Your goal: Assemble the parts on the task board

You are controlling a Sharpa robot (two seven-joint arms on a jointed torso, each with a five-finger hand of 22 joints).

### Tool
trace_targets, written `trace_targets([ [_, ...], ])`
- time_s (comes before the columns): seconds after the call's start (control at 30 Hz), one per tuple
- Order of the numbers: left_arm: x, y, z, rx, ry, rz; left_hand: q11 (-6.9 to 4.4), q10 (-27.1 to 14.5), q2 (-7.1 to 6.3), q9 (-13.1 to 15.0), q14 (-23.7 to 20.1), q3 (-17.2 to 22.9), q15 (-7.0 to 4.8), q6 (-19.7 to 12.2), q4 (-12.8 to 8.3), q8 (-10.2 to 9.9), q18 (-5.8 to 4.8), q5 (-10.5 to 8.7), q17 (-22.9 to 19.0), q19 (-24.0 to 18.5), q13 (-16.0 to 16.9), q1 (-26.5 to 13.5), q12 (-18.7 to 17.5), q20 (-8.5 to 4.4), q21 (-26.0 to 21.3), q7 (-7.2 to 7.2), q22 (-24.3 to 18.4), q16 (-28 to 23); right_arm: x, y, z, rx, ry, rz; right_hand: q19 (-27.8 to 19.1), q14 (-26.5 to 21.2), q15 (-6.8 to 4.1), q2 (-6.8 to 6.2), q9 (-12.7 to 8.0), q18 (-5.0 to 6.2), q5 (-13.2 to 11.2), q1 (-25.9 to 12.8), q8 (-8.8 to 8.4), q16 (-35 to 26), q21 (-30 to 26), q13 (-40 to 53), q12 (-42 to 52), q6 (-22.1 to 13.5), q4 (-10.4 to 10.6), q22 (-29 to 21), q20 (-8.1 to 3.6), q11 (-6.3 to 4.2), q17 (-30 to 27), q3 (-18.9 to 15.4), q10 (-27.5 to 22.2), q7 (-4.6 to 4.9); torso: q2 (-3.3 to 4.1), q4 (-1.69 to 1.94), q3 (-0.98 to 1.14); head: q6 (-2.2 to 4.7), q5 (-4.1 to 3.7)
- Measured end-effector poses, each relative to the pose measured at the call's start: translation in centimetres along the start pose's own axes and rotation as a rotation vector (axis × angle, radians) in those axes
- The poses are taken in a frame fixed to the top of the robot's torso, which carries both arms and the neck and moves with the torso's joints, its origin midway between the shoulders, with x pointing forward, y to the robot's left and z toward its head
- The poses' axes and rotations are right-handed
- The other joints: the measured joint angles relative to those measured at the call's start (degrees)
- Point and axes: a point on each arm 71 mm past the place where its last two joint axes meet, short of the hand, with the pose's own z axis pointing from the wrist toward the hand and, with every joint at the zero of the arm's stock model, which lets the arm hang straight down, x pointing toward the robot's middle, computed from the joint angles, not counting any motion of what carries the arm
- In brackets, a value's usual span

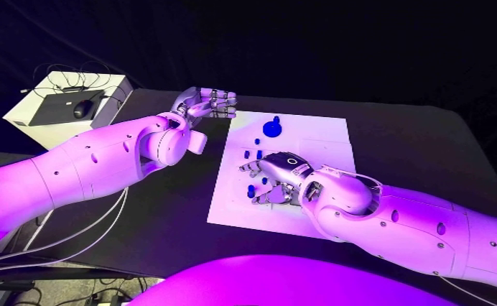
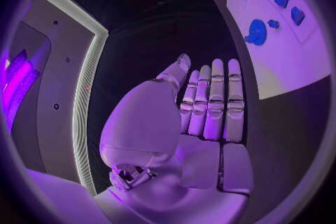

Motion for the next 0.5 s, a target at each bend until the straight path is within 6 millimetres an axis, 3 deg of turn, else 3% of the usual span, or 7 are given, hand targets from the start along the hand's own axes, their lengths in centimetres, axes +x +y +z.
trace_targets([
  [0.07, 0.0, 0.0, 0.0, -0.001, 0.000, 0.000, 0.00, 0.00, 0.00, 0.00, 0.00, 0.00, 0.00, 0.00, 0.00, 0.00, 0.00, 0.00, 0.00, 0.00, 0.00, 0.00, 0.00, 0.00, 0.00, 0.00, 0.00, 0.00, -0.3, -0.2, -0.4, 0.002, -0.017, 0.015, 0.20, 0.00, 0.00, -0.83, -0.16, 0.00, 0.00, 0.82, 0.00, 0.00, -0.42, -0.01, 0.22, -1.85, 2.71, -1.04, -0.05, -0.03, -0.02, -0.83, -0.01, -0.22, -0.01, 0.00, -0.01, 0.00, -0.03],
  [0.17, -0.1, 0.0, 0.0, -0.002, -0.001, 0.000, 0.00, 0.00, 0.00, 0.00, 0.00, 0.00, 0.00, 0.00, 0.00, 0.00, 0.00, 0.00, 0.00, 0.00, 0.00, 0.00, 0.00, 0.00, 0.00, 0.00, 0.00, 0.00, -1.3, -0.8, -1.2, 0.010, -0.060, 0.051, 0.41, 0.00, 0.00, -0.56, -0.16, -0.01, -0.27, 0.56, 0.00, 0.00, -0.42, -0.09, 0.59, -1.98, 3.18, -1.84, -0.26, -0.50, -0.01, -1.09, 1.46, 0.55, -0.04, -0.01, -0.01, 0.00, -0.18],
  [0.27, -0.1, 0.0, 0.0, -0.002, -0.001, 0.000, 0.00, 0.00, 0.00, 0.00, 0.00, 0.00, 0.00, 0.00, 0.00, 0.00, 0.00, 0.00, 0.00, 0.00, 0.00, 0.00, 0.00, 0.00, 0.00, 0.00, -0.08, 0.00, -2.8, -1.7, -2.3, 0.025, -0.109, 0.101, 0.63, 0.33, -0.33, 2.03, -0.08, -0.03, -0.35, -1.41, 0.00, 0.00, -0.08, -0.19, 0.77, 1.18, -1.42, -1.93, -0.62, -1.30, 0.26, -1.14, 5.24, 2.33, -0.07, -0.01, -0.01, 0.00, -0.52],
  [0.3, -0.1, 0.0, 0.0, -0.002, -0.002, -0.001, 0.00, 0.00, 0.00, 0.00, 0.00, 0.00, 0.00, 0.00, 0.00, 0.00, 0.00, 0.00, 0.00, 0.00, 0.00, 0.00, 0.00, 0.00, 0.00, 0.00, -0.08, 0.00, -3.4, -2.0, -2.6, 0.033, -0.123, 0.119, 0.56, 0.43, -0.43, 3.02, 0.03, -0.03, -0.35, -2.34, 0.00, 0.00, 0.19, -0.15, 0.55, 3.64, -3.44, -1.88, -0.86, -1.47, 0.42, -1.21, 6.57, 2.63, -0.08, -0.01, -0.01, 0.00, -0.65],
  [0.4, -0.1, 0.1, 0.0, -0.003, -0.002, -0.001, 0.00, 0.00, 0.00, 0.00, 0.00, 0.00, 0.00, 0.00, 0.00, 0.00, 0.00, 0.00, 0.00, 0.00, 0.00, 0.00, 0.00, 0.00, 0.00, 0.00, -0.08, 0.00, -5.2, -3.5, -3.8, 0.068, -0.159, 0.187, 0.53, 0.59, -0.72, 6.66, 0.57, -0.04, -0.58, -1.64, 0.68, 0.00, 0.58, -0.18, 0.81, 13.62, -6.52, -1.56, -0.91, -1.84, 0.39, 0.44, 12.20, 4.24, -0.09, -0.03, -0.01, 0.00, -1.19],
  [0.5, -0.2, 0.1, 0.0, -0.004, -0.004, 0.000, 0.00, 0.00, 0.00, 0.00, 0.00, -0.15, 0.00, 0.00, 0.15, 0.00, 0.00, 0.00, 0.00, 0.00, 0.00, 0.00, 0.00, 0.00, 0.00, 0.00, -0.08, 0.00, -7.2, -5.4, -5.2, 0.122, -0.189, 0.266, 0.40, 0.83, -1.73, 8.39, 0.66, -0.55, -0.52, -2.18, 0.68, -0.22, 1.06, -0.06, 0.18, 17.97, -7.54, -0.98, -1.67, -3.06, 0.18, 2.99, 17.13, 3.84, -0.13, -0.08, -0.01, 0.00, -1.82],
])
